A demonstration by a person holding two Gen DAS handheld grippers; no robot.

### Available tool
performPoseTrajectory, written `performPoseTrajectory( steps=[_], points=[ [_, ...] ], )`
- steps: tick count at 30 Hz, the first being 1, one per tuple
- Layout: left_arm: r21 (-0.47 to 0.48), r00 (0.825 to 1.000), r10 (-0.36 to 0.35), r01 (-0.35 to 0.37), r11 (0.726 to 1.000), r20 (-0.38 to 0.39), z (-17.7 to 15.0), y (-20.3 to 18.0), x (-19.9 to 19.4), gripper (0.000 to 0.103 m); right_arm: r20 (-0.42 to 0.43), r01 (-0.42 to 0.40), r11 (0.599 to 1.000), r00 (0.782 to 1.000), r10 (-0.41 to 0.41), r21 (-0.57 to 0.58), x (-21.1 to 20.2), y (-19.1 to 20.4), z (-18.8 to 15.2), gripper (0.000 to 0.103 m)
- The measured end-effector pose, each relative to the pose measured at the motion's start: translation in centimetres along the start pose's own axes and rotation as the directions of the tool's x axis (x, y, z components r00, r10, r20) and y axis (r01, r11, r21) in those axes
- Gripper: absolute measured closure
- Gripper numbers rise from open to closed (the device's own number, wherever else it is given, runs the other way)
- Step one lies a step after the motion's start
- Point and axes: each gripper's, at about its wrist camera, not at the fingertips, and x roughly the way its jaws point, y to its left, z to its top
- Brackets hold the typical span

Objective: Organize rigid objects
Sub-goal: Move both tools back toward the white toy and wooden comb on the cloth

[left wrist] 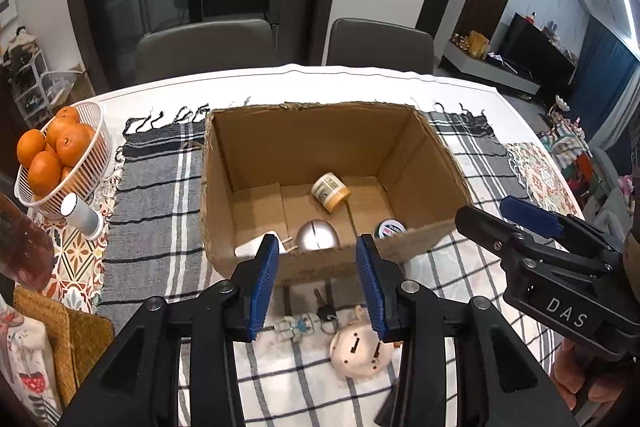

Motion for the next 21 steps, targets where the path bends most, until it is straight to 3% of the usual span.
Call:
performPoseTrajectory(
  steps=[10,21],
  points=[
    [0.051,1.000,0.008,-0.009,0.999,0.013,-2.7,-1.3,-1.0,0.063,-0.010,-0.017,0.999,1.000,0.017,0.030,-0.7,-0.6,-3.2,0.040],
    [0.095,1.000,-0.005,0.008,0.995,-0.023,-6.2,-2.2,-0.2,0.063,-0.048,0.002,0.999,0.999,0.001,0.046,-0.6,-1.3,-7.0,0.040]
  ],
)
